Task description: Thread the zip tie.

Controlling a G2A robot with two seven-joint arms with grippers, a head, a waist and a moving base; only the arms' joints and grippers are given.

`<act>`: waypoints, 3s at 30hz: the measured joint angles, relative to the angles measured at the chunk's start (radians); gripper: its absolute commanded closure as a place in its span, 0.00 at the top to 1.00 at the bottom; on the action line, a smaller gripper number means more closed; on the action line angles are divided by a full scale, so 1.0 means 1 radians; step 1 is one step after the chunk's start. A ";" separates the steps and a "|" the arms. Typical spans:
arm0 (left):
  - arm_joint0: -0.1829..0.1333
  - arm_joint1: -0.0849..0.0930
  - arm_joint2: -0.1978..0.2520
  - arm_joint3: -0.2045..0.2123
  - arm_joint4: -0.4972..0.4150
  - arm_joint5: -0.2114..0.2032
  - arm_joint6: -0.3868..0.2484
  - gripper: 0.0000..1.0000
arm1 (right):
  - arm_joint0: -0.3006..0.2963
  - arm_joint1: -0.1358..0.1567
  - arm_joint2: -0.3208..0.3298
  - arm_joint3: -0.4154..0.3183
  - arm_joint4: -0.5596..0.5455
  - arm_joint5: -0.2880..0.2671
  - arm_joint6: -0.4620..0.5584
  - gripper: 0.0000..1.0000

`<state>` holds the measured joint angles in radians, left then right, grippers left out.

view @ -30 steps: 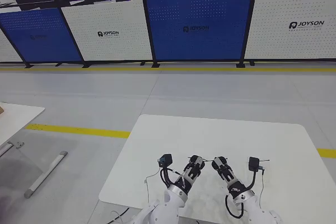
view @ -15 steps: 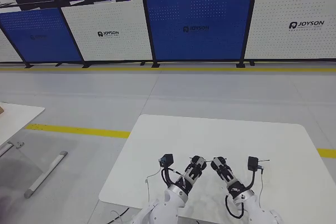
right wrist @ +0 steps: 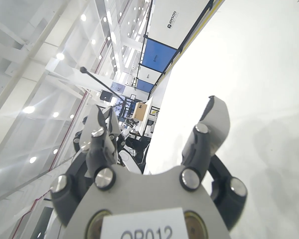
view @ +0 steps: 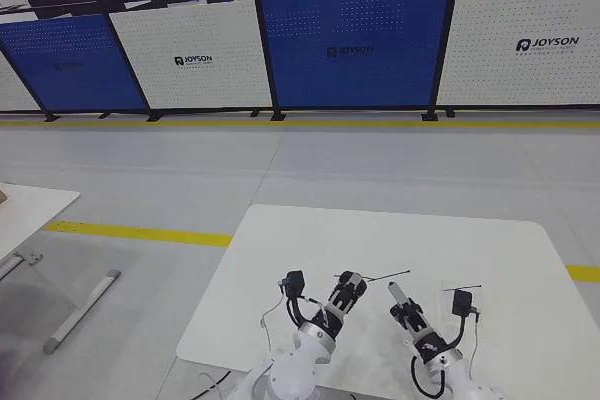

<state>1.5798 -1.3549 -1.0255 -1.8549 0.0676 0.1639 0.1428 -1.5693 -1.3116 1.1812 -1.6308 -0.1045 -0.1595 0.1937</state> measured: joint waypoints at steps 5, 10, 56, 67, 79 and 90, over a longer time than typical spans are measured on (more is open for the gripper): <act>0.000 0.001 -0.002 -0.004 -0.001 0.004 -0.007 0.00 | 0.000 0.000 0.000 0.000 0.000 -0.001 0.000 1.00; 0.002 -0.001 -0.004 -0.005 -0.021 -0.002 -0.004 0.00 | -0.003 0.002 -0.005 -0.013 -0.091 0.028 -0.054 1.00; -0.007 -0.007 -0.014 -0.028 -0.271 0.031 -0.069 0.00 | 0.022 0.014 -0.066 0.008 -0.616 0.013 -0.124 0.14; -0.013 -0.004 0.009 -0.010 -0.230 0.037 -0.081 0.00 | 0.026 0.014 -0.077 -0.016 -0.648 0.021 -0.102 0.22; -0.021 -0.004 0.016 -0.004 -0.220 0.048 -0.071 0.00 | 0.016 0.014 -0.074 -0.029 -0.656 0.019 -0.119 0.27; -0.037 -0.006 0.012 0.008 -0.256 0.078 -0.066 0.00 | 0.011 0.015 -0.072 -0.035 -0.662 0.015 -0.126 0.32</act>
<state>1.5424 -1.3610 -1.0131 -1.8466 -0.1886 0.2419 0.0766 -1.5582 -1.2968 1.1087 -1.6662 -0.7666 -0.1446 0.0675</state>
